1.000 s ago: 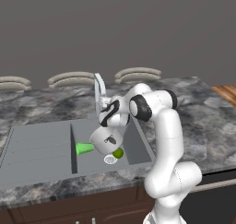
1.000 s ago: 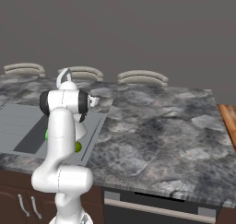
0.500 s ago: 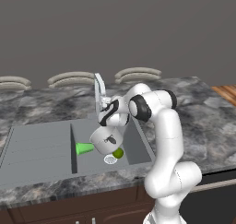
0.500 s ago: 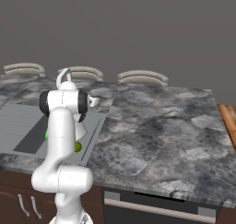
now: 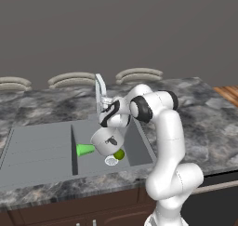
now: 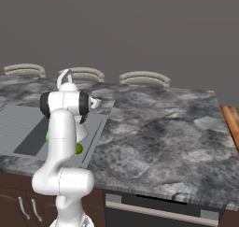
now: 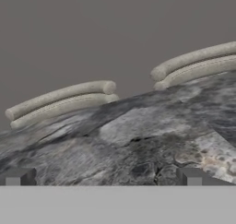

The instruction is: Pick the cup and saucepan and place them in the sink. Then turn on the water.

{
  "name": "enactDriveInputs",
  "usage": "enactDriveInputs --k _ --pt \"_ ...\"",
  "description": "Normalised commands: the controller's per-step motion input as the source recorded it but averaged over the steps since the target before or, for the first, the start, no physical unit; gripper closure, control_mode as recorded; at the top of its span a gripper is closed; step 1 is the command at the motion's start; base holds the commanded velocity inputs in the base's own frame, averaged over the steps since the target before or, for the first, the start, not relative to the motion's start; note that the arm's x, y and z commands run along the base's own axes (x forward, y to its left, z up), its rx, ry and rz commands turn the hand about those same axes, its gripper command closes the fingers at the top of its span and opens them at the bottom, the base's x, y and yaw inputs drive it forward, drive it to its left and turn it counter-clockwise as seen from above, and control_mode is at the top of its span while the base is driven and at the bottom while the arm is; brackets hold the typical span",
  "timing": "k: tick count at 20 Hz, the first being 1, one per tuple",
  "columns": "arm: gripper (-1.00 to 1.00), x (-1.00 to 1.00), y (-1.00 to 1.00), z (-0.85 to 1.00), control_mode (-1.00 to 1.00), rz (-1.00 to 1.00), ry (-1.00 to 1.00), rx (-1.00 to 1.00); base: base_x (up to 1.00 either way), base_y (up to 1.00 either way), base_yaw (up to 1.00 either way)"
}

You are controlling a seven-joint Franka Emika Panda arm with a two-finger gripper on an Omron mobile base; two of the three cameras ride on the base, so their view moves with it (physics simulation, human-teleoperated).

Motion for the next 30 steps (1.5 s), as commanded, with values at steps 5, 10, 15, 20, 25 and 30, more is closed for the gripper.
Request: enactDriveInputs --k 5,10,15,20,25,30 --pt "-1.00 0.00 -1.00 0.00 -1.00 0.00 -0.07 0.00 0.00 0.00 0.00" --pt "-1.00 0.00 -1.00 0.00 -1.00 0.00 -0.07 0.00 0.00 0.00 0.00" --pt "-1.00 0.00 -1.00 0.00 -1.00 0.00 -0.05 0.00 0.00 0.00 0.00" --pt "-1.00 0.00 -1.00 0.00 -1.00 0.00 -0.04 0.00 0.00 0.00 0.00" --pt "-1.00 0.00 -1.00 0.00 -1.00 0.00 -0.02 0.00 0.00 0.00 0.00" --pt "-1.00 0.00 -1.00 0.00 -1.00 0.00 -0.02 0.00 0.00 0.00 0.00"
